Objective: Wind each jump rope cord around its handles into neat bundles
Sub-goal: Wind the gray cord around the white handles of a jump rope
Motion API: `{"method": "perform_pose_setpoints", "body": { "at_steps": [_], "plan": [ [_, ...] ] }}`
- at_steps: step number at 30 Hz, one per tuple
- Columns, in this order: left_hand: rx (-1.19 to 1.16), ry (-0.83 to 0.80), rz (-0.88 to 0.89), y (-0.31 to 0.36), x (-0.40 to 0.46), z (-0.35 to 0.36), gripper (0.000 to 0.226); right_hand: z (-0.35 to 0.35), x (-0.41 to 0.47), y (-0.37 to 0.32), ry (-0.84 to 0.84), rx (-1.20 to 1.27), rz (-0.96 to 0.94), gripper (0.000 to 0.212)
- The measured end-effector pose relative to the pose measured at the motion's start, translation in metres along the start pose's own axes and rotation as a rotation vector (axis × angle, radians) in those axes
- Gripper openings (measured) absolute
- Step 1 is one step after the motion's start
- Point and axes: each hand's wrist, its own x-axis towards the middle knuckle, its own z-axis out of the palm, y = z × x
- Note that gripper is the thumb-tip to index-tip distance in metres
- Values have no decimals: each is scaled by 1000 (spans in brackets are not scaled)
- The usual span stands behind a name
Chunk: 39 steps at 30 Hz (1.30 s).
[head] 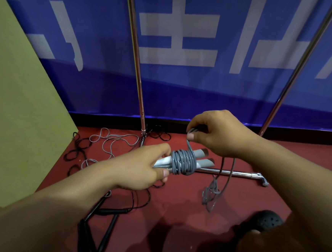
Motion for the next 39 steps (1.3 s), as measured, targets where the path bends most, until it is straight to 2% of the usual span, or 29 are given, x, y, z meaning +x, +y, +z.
{"method": "perform_pose_setpoints", "body": {
  "at_steps": [7,12,18,23,32,34,37,39],
  "plan": [
    [-99,31,30,3,-3,2,17,-2,-2,-4,-31,140,71,6],
    [4,94,83,10,-7,4,23,3,-1,1,-80,222,143,6],
    [75,258,130,17,-10,2,50,0,1,6,-125,600,202,3],
    [0,290,177,19,-9,2,43,3,0,10,-229,816,169,7],
    [-80,377,202,24,-7,7,46,11,5,12,-235,1015,260,6],
    [-82,383,199,25,-7,8,44,16,8,16,-231,1021,285,13],
    [-93,384,184,23,-6,11,49,25,10,18,-212,996,297,3],
    [-174,382,190,22,-4,12,53,30,9,21,-174,1018,280,5]
  ]
}}
